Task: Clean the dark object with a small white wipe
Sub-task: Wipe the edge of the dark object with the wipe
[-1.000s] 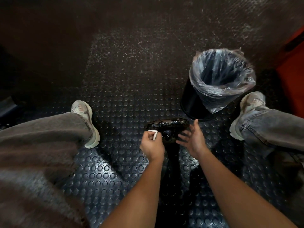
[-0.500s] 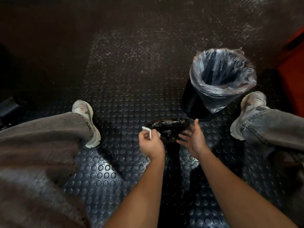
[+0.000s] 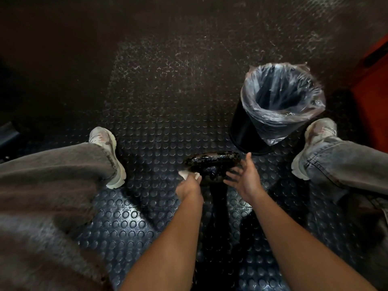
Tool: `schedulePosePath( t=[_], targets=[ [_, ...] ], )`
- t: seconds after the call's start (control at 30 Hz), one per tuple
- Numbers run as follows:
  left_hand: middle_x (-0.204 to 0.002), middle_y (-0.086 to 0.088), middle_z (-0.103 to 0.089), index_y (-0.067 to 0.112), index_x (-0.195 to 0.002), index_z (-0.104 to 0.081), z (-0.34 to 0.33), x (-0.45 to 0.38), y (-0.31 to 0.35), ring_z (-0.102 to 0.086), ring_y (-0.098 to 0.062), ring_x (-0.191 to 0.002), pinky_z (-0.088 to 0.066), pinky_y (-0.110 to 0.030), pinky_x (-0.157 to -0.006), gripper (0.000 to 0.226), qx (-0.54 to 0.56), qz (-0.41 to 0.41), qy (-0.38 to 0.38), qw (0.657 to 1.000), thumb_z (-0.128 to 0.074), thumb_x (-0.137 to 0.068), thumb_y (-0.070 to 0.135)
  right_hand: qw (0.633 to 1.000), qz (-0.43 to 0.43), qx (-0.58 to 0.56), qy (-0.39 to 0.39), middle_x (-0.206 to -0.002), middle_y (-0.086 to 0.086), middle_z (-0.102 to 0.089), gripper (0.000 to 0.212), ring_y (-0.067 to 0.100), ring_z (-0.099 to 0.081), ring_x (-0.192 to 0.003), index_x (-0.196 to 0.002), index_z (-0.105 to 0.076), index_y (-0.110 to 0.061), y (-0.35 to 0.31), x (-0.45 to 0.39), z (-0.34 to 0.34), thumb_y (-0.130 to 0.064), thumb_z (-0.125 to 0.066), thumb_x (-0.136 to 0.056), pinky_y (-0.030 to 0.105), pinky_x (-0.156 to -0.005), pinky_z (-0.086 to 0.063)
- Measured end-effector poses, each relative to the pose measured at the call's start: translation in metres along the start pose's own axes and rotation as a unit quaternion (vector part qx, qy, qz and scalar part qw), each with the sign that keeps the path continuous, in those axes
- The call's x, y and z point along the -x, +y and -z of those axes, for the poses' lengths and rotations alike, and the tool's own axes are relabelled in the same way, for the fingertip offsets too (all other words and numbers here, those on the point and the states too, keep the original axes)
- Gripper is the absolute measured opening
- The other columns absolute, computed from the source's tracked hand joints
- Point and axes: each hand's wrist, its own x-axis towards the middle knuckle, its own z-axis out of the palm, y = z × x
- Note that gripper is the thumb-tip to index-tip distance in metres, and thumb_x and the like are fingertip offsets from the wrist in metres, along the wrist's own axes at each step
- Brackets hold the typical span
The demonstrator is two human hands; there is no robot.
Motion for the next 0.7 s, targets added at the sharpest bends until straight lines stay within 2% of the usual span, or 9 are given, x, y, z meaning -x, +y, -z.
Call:
schedulePosePath(
  t=[0.07, 0.2, 0.3, 0.37, 0.43, 0.5, 0.6, 0.7],
  targets=[
    [-0.084, -0.001, -0.075, 0.011, -0.094, -0.064, -0.003, 0.002, 0.002, -0.072, -0.006, -0.065, -0.052, -0.022, -0.065, 0.010, 0.024, -0.028, -0.002, 0.999, -0.070, -0.087, 0.012, 1.000, 0.000, -0.004, 0.003, -0.141, 0.013, -0.053, 0.078, 0.037, -0.054, -0.125, -0.153, -0.037, -0.020, 0.000, 0.000, 0.000, -0.073, -0.030, -0.096, 0.052, -0.088, -0.055],
    [-0.077, 0.000, -0.065, 0.012, -0.086, -0.061, -0.010, 0.020, -0.006, -0.059, -0.010, -0.062, -0.041, -0.014, -0.050, 0.013, -0.069, -0.241, 0.017, 0.968, -0.074, -0.082, 0.012, 1.000, -0.001, -0.013, 0.009, -0.141, 0.014, -0.048, 0.079, 0.037, -0.053, -0.125, -0.158, -0.028, -0.021, 0.001, -0.001, -0.002, -0.071, -0.031, -0.097, 0.055, -0.093, -0.053],
    [-0.072, -0.001, -0.065, 0.012, -0.080, -0.063, -0.007, 0.022, -0.015, -0.055, -0.012, -0.061, -0.039, -0.011, -0.046, 0.012, -0.124, -0.296, -0.011, 0.947, -0.074, -0.078, 0.008, 1.000, 0.001, -0.013, 0.009, -0.139, 0.012, -0.049, 0.078, 0.037, -0.053, -0.124, -0.157, -0.030, -0.021, 0.001, 0.001, -0.002, -0.071, -0.031, -0.097, 0.055, -0.093, -0.053],
    [-0.070, 0.001, -0.065, 0.012, -0.079, -0.065, -0.005, 0.012, -0.020, -0.057, -0.012, -0.062, -0.041, -0.015, -0.047, 0.011, -0.155, -0.291, -0.025, 0.944, -0.075, -0.079, 0.008, 1.000, 0.002, -0.009, 0.005, -0.140, 0.014, -0.051, 0.077, 0.037, -0.054, -0.123, -0.155, -0.033, -0.020, 0.000, 0.001, -0.001, -0.071, -0.030, -0.097, 0.054, -0.091, -0.054],
    [-0.075, 0.003, -0.067, 0.014, -0.085, -0.065, -0.002, 0.005, -0.019, -0.062, -0.013, -0.068, -0.042, -0.014, -0.049, 0.011, -0.149, -0.239, 0.000, 0.959, -0.076, -0.082, 0.011, 1.000, 0.002, -0.006, 0.002, -0.140, 0.014, -0.051, 0.077, 0.036, -0.054, -0.123, -0.155, -0.033, -0.020, 0.000, 0.002, -0.001, -0.071, -0.029, -0.098, 0.054, -0.092, -0.054],
    [-0.085, 0.000, -0.071, 0.016, -0.093, -0.065, 0.002, -0.005, -0.017, -0.068, -0.015, -0.073, -0.046, -0.017, -0.053, 0.013, -0.108, -0.172, 0.031, 0.979, -0.075, -0.085, 0.013, 1.000, 0.003, -0.004, 0.000, -0.138, 0.013, -0.051, 0.077, 0.036, -0.054, -0.123, -0.156, -0.031, -0.021, 0.000, 0.002, -0.001, -0.071, -0.029, -0.097, 0.054, -0.093, -0.053],
    [-0.089, -0.005, -0.074, 0.015, -0.093, -0.062, 0.002, -0.005, -0.010, -0.072, -0.012, -0.070, -0.050, -0.016, -0.056, 0.012, -0.004, -0.067, 0.004, 0.998, -0.072, -0.088, 0.010, 1.000, 0.001, -0.006, 0.005, -0.137, 0.012, -0.050, 0.078, 0.036, -0.054, -0.123, -0.157, -0.028, -0.022, -0.001, 0.001, 0.000, -0.071, -0.030, -0.097, 0.054, -0.093, -0.053],
    [-0.086, -0.003, -0.072, 0.009, -0.100, -0.064, -0.007, 0.005, -0.004, -0.071, -0.006, -0.062, -0.050, -0.015, -0.055, 0.014, 0.061, -0.086, -0.001, 0.994, -0.072, -0.088, 0.010, 1.000, 0.002, -0.009, 0.008, -0.138, 0.013, -0.047, 0.078, 0.038, -0.053, -0.124, -0.158, -0.025, -0.021, 0.000, 0.001, -0.002, -0.070, -0.031, -0.098, 0.055, -0.094, -0.053]
  ],
)
